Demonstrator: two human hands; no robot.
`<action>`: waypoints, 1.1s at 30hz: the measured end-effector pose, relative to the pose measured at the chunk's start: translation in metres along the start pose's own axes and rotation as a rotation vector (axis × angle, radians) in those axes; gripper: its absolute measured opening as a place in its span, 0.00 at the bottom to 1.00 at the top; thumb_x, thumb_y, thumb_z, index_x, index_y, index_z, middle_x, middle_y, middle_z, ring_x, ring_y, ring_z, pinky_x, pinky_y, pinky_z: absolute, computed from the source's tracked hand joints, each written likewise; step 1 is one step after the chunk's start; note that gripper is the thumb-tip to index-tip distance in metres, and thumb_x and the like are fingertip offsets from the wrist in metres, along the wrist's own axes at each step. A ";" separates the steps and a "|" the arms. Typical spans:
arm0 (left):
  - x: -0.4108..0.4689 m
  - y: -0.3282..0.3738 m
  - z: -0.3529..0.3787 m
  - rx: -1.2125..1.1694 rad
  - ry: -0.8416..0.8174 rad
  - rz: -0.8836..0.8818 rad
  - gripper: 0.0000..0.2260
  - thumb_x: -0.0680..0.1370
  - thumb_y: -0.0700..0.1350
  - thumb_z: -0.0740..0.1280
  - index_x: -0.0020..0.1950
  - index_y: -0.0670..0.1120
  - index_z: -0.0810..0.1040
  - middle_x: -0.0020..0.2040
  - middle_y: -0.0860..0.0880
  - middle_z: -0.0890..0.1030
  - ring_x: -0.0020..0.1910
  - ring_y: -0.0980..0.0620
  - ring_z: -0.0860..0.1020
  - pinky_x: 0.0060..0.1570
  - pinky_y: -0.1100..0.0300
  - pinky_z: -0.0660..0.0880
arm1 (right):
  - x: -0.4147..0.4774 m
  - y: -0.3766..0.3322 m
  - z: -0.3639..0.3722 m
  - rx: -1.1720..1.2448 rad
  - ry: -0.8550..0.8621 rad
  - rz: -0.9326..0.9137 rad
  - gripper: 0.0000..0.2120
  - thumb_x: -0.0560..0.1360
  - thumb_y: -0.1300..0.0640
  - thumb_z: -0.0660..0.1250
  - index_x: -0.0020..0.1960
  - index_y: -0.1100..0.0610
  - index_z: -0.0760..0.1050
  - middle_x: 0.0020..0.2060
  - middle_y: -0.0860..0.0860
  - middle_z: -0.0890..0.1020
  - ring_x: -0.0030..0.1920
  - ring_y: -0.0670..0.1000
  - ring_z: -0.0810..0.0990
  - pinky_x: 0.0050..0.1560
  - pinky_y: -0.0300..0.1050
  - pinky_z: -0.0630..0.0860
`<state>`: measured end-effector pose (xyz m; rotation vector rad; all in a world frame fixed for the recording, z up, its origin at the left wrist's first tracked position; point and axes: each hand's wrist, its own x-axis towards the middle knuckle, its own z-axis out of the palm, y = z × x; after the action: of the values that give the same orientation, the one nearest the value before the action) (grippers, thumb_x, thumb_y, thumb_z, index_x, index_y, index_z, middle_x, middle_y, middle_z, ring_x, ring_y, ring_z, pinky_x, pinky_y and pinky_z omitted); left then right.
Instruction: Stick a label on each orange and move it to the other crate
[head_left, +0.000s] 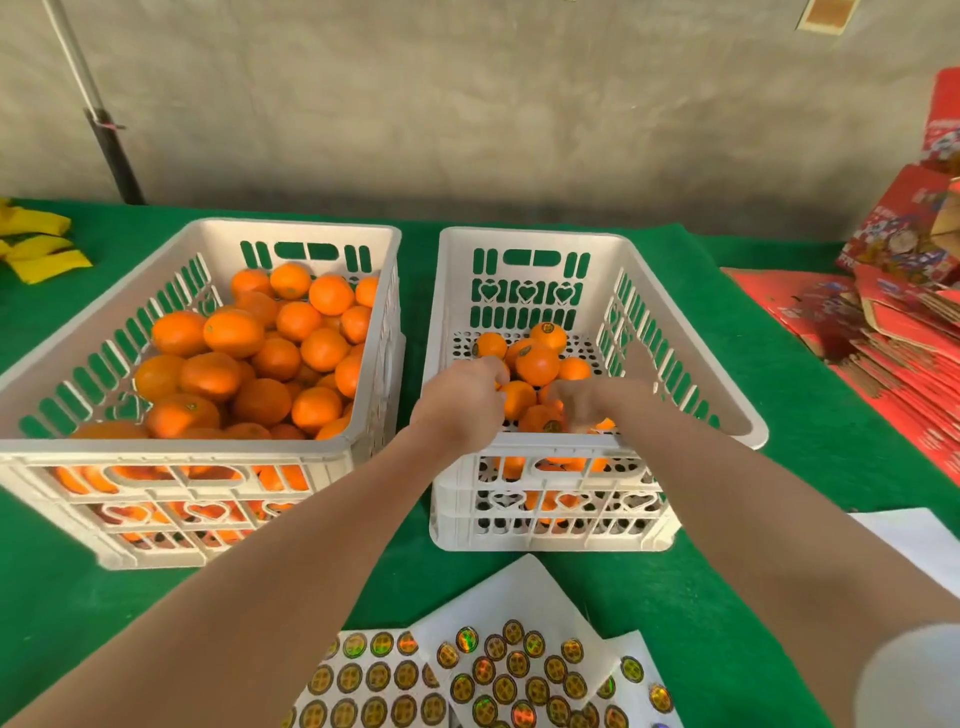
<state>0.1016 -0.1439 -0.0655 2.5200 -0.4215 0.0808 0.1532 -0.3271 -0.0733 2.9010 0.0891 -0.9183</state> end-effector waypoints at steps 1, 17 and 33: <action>0.000 0.000 0.000 -0.004 0.014 0.002 0.11 0.80 0.42 0.59 0.61 0.46 0.74 0.50 0.46 0.79 0.50 0.47 0.76 0.49 0.51 0.75 | 0.001 0.000 0.000 -0.005 0.023 -0.002 0.27 0.76 0.58 0.64 0.73 0.55 0.60 0.69 0.55 0.67 0.67 0.59 0.68 0.63 0.52 0.69; -0.034 0.006 0.002 -0.105 0.301 0.191 0.10 0.80 0.41 0.62 0.57 0.39 0.77 0.33 0.47 0.75 0.31 0.52 0.69 0.32 0.60 0.63 | -0.094 -0.040 0.170 0.301 0.150 -0.136 0.20 0.79 0.48 0.60 0.64 0.62 0.67 0.53 0.56 0.79 0.53 0.56 0.77 0.49 0.47 0.73; -0.124 -0.026 0.056 -0.374 -0.272 -0.463 0.28 0.69 0.53 0.75 0.65 0.44 0.73 0.54 0.51 0.76 0.51 0.53 0.75 0.46 0.62 0.70 | -0.095 -0.031 0.178 1.245 0.198 -0.343 0.12 0.70 0.69 0.70 0.41 0.54 0.72 0.40 0.47 0.75 0.41 0.44 0.74 0.40 0.33 0.71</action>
<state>-0.0102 -0.1197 -0.1443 2.1948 0.0527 -0.4785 -0.0288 -0.3186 -0.1651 4.2384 0.0259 -0.9262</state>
